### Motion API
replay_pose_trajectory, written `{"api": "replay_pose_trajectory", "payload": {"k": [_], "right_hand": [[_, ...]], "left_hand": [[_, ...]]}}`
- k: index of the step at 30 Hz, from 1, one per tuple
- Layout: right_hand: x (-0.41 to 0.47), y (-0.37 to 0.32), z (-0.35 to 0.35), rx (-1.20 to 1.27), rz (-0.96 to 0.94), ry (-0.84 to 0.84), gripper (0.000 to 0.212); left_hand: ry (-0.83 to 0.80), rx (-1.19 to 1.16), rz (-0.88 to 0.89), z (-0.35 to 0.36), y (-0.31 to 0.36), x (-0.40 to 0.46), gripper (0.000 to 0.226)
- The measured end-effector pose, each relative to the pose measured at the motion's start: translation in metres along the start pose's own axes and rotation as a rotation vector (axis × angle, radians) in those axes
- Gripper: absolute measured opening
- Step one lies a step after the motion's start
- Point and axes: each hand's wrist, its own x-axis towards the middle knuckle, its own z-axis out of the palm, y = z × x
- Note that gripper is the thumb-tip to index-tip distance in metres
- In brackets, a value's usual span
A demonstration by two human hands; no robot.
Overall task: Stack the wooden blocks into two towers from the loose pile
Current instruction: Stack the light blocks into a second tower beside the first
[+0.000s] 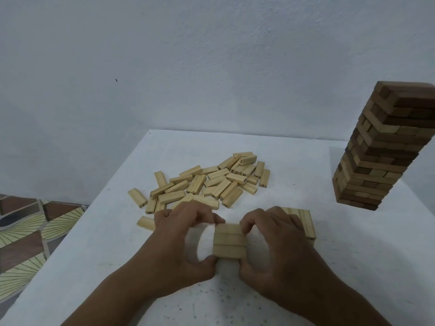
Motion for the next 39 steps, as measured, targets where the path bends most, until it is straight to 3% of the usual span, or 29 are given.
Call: {"api": "replay_pose_trajectory", "payload": {"k": [3, 11, 19, 26, 39], "right_hand": [[0.001, 0.004, -0.012, 0.074, 0.074, -0.008, 0.047], [-0.006, 0.03, -0.058, 0.191, 0.183, 0.103, 0.054], [-0.025, 0.066, -0.057, 0.227, 0.307, 0.23, 0.057], [-0.03, 0.074, -0.044, 0.278, 0.338, 0.214, 0.054], [-0.033, 0.08, -0.04, 0.303, 0.367, 0.171, 0.057]], "left_hand": [[0.055, -0.174, -0.075, -0.002, 0.011, 0.006, 0.059], [0.069, -0.138, -0.044, 0.013, 0.047, 0.046, 0.059], [0.026, -0.326, -0.044, 0.058, 0.066, 0.072, 0.057], [0.038, -0.36, -0.151, 0.074, 0.058, 0.069, 0.059], [-0.008, -0.34, -0.164, 0.082, 0.047, 0.068, 0.062]]}}
